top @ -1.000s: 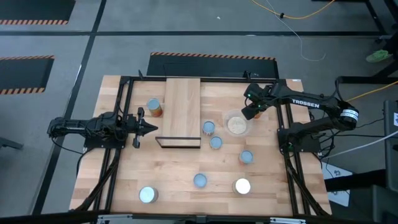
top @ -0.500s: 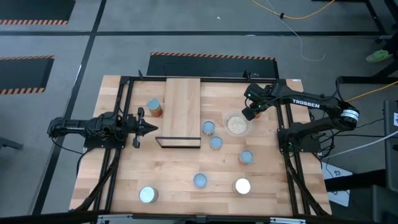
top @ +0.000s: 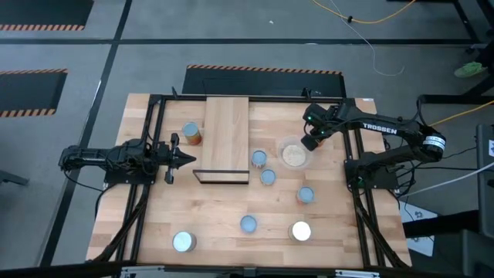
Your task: Pick and place cans onto a shelf
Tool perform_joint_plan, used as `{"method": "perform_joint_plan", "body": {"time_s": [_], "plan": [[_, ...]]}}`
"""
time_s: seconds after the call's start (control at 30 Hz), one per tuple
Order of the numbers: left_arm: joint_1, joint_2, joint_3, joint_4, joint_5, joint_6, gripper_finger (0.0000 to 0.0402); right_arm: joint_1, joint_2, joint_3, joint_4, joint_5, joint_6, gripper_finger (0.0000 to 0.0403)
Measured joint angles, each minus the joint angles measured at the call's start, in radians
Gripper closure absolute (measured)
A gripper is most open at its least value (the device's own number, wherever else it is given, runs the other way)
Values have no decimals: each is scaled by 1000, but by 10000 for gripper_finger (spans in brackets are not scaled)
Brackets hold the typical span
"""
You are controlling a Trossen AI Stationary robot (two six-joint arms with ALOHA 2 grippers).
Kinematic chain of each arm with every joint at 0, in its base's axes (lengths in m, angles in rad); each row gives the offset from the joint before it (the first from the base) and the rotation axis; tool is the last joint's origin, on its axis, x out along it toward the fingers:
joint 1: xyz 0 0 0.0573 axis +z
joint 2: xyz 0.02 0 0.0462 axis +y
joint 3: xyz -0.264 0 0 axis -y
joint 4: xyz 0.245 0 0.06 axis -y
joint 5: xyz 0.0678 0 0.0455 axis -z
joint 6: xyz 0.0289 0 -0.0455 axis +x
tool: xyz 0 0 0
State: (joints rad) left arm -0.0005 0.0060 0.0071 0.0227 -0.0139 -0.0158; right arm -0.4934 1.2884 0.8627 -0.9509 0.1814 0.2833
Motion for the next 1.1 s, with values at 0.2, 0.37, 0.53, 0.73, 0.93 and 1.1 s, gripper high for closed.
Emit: {"method": "perform_joint_plan", "body": {"time_s": [0.2,0.37,0.53,0.73,0.93,1.1], "plan": [[0,0,0,0,0,0,401,0,0,-1,20,0,-55,353],[0,0,0,0,0,0,401,0,2,-2,36,14,-61,382],[0,0,0,0,0,0,401,0,2,-2,46,15,-110,395],[0,0,0,0,0,0,401,0,5,14,54,11,-167,400],[0,0,0,0,0,0,401,0,5,107,65,5,-277,401],[0,0,0,0,0,0,401,0,6,223,69,11,-395,401]]}}
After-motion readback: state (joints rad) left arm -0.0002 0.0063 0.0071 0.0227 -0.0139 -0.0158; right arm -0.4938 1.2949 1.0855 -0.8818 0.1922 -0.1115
